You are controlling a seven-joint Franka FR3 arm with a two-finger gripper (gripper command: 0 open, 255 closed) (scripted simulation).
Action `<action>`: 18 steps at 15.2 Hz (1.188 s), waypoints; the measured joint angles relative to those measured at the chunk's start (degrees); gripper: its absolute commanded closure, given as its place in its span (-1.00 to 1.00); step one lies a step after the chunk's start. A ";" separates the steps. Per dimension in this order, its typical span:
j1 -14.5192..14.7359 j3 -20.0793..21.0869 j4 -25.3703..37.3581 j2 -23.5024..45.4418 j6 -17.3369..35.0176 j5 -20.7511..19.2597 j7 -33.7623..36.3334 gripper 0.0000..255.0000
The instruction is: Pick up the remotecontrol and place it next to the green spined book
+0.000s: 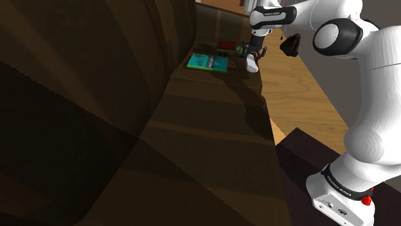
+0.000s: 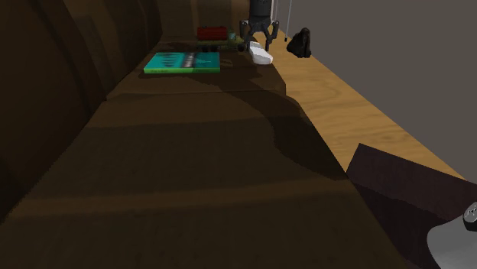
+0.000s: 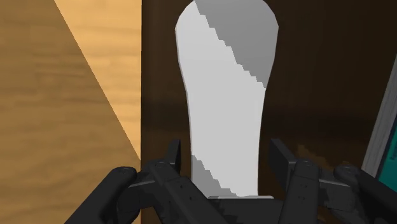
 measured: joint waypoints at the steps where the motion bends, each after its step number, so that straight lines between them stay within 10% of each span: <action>1: 0.08 -0.02 -0.22 0.30 0.53 -0.05 0.11 1.00; 9: -0.03 -0.07 -1.42 0.68 2.13 -0.11 0.11 1.00; 10: -0.03 -0.07 -1.42 0.68 2.13 -0.12 0.11 -1.00; 18: 0.19 -0.06 1.31 0.96 -0.22 -0.07 -0.03 -1.00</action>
